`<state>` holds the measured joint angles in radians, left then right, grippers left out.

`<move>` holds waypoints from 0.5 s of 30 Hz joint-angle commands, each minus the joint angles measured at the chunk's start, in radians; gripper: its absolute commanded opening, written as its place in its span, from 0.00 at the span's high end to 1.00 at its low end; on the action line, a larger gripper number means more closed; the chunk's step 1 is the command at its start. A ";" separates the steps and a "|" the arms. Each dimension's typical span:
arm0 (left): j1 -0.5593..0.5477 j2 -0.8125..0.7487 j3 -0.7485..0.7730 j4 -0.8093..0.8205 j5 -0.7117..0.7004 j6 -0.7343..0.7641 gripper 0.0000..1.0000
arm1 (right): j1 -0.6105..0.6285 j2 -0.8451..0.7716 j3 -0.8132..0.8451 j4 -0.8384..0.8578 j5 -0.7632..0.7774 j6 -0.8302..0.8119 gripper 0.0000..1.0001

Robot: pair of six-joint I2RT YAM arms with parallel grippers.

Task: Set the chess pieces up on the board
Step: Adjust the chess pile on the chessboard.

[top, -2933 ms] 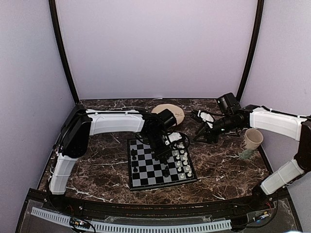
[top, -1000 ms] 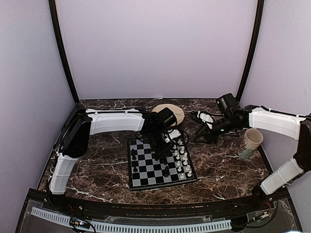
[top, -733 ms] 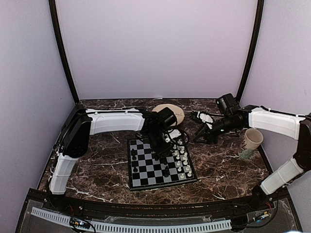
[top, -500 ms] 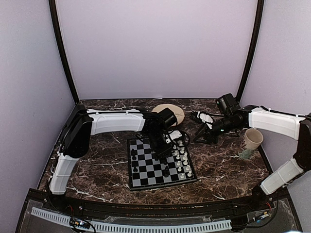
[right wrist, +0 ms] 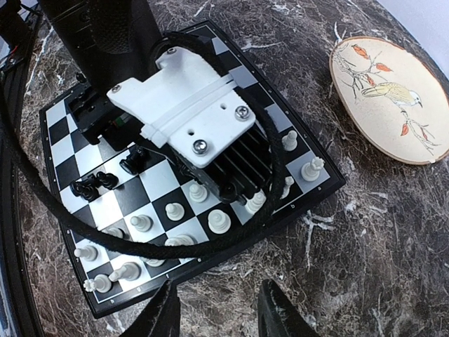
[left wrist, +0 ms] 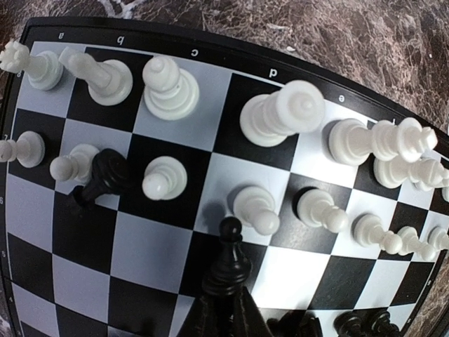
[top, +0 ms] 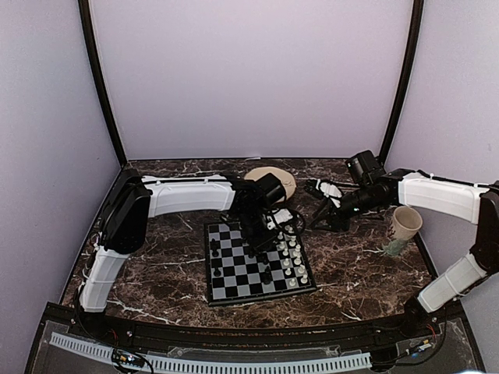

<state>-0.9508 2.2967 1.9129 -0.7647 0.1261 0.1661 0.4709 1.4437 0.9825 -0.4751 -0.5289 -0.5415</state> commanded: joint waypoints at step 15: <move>0.025 -0.288 -0.206 0.133 0.018 0.006 0.92 | -0.003 0.034 0.162 -0.003 -0.066 0.173 0.62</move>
<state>-0.9386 2.1559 1.8034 -0.7284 0.1162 0.1761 0.4709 1.4689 1.0775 -0.4950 -0.5808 -0.4671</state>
